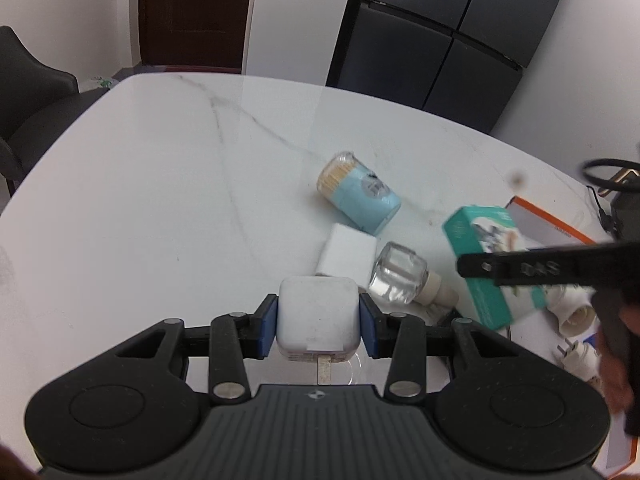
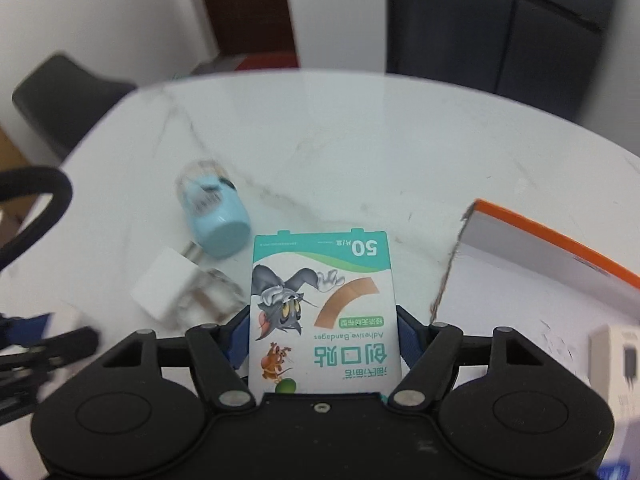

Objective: Organize rigid objects
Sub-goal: 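Carry the white charger and bandage box over the orange-rimmed box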

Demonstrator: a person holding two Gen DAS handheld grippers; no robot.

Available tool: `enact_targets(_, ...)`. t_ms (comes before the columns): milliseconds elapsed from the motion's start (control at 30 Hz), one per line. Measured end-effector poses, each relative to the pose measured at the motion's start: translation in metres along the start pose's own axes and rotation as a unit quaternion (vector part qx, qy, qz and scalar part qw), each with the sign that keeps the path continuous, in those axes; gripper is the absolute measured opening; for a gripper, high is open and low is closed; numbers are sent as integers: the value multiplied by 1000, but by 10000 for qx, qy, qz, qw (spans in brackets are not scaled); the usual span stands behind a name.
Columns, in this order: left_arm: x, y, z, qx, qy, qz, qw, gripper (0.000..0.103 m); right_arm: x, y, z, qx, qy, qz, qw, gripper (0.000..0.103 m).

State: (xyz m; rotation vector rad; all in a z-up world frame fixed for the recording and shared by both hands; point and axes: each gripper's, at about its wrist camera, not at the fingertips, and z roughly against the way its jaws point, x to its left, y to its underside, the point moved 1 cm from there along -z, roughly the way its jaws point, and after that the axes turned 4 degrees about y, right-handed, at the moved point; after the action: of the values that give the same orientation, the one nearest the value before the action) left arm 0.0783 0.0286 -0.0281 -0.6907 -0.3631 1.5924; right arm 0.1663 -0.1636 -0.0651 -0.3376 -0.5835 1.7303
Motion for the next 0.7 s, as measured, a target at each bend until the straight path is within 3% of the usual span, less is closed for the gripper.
enact_targets(200, -5, -13, 10, -90, -162, -50, 9998, 42, 13, 12, 53, -402, 99, -496, 9979, 84)
enact_targets(400, -13, -23, 25, -175, -253, -185, 9994, 42, 29, 23, 89, -633, 211, -581, 9961, 84)
enact_targets(700, -35, -20, 51, -274, -80, -441, 9986, 42, 25, 44, 140, -909, 433, -793, 9918, 84)
